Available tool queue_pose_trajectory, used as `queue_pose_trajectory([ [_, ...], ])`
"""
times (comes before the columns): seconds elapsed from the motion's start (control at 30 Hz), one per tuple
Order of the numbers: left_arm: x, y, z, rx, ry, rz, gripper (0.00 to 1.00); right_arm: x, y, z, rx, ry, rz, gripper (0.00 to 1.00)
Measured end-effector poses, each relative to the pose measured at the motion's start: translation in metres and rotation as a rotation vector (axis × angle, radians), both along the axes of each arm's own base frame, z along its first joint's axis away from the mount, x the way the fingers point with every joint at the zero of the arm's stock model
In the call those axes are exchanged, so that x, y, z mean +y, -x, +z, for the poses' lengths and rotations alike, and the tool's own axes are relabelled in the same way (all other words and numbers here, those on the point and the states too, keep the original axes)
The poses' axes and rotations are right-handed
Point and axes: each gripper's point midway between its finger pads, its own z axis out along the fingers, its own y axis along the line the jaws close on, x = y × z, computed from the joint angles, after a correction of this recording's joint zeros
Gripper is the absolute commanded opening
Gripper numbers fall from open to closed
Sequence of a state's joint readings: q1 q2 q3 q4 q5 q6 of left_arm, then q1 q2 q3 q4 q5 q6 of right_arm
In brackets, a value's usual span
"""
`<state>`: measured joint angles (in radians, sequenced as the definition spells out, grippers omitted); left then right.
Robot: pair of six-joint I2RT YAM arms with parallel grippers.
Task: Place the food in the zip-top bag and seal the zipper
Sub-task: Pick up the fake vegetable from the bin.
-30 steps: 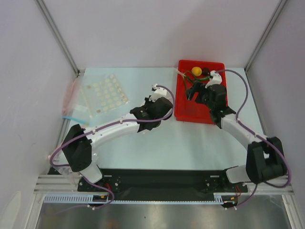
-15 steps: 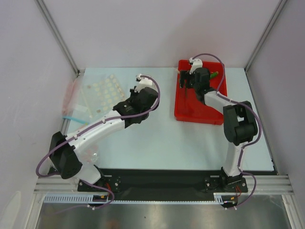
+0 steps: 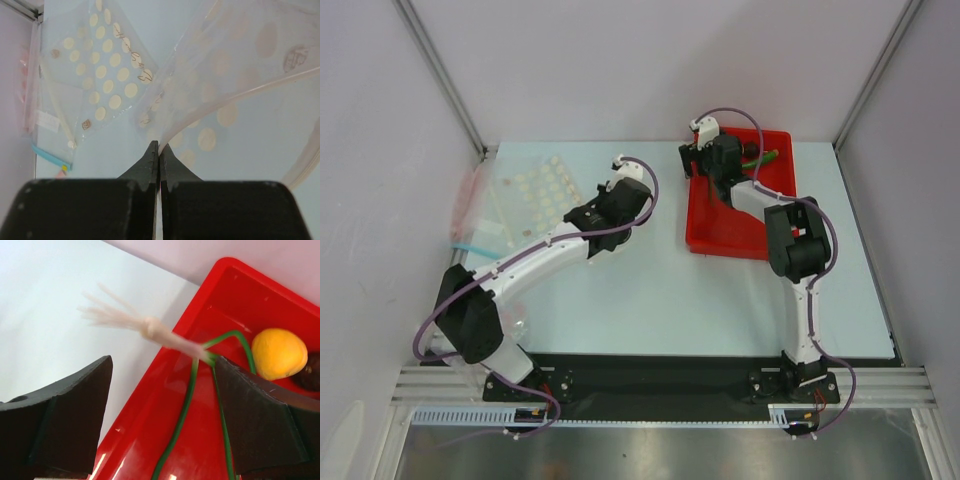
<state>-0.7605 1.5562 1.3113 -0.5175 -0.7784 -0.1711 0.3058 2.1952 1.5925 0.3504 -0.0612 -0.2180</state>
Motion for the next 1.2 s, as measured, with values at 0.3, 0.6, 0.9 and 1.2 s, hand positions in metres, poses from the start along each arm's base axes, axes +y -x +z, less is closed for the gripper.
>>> queue_pose_trajectory([
  [0.3,-0.004,-0.003,-0.005,0.016,0.007,-0.024,0.00,0.008,-0.039,-0.009,-0.066,0.065,0.010,0.13],
  [0.6,-0.005,-0.006,-0.013,0.038,0.010,-0.030,0.00,0.002,-0.023,0.002,-0.086,0.024,-0.013,0.00],
  [0.9,-0.010,-0.002,-0.018,0.066,0.043,-0.042,0.00,-0.012,0.038,0.066,-0.109,-0.105,-0.030,0.00],
  [1.2,-0.012,0.005,-0.026,0.096,0.089,-0.038,0.00,0.008,0.126,0.140,-0.136,-0.268,0.037,0.00],
])
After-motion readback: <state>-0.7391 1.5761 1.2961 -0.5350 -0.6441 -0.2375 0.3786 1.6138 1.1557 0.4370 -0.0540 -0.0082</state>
